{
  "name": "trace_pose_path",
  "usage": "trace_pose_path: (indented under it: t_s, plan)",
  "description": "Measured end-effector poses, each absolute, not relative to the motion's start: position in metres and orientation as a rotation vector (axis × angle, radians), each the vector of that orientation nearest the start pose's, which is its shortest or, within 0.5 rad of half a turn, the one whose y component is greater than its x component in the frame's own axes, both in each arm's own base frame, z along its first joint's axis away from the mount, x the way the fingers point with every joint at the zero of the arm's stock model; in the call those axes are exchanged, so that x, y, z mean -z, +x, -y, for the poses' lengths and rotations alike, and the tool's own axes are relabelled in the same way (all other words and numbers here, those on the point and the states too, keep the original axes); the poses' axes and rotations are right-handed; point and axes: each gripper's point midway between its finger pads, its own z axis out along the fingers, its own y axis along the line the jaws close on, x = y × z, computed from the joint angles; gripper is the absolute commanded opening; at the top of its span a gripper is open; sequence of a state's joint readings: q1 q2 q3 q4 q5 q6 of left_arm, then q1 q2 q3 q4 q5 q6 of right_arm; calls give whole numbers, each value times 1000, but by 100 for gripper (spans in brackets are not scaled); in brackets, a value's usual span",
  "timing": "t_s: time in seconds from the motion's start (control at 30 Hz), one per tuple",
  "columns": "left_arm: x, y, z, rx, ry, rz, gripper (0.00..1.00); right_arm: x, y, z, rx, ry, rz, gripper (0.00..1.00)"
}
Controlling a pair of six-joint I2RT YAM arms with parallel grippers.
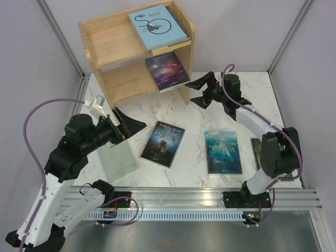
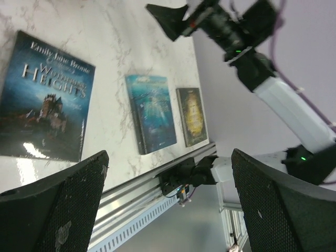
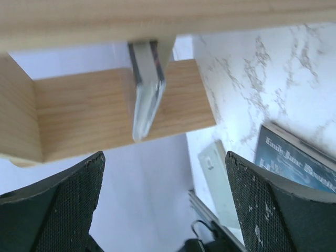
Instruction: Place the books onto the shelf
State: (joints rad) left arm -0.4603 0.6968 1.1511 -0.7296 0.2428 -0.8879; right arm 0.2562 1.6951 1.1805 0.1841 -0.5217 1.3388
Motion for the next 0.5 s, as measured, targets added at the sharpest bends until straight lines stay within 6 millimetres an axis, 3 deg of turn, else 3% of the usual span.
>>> trace_pose_path:
  t_s: [0.1,0.17,0.23,0.33,0.43,0.5]
  plan:
    - [-316,185,177,1095,-248,-2112,100,-233,404,-242,-1447,652,-2101,98]
    - [-283,195,184,1048,-242,-2224,100,-222,374,-251,-1418,577,-2159,98]
    - [-251,204,189,991,-231,-2336,99,-202,344,-265,-1396,522,-2243,98]
    - [-197,219,193,874,-221,-2512,99,-154,292,-281,-1352,470,-2413,98]
    - [-154,227,189,757,-204,-2636,99,-107,261,-272,-1268,518,-2552,98]
    - [-136,233,186,698,-190,-2679,99,-90,251,-264,-1222,548,-2599,98]
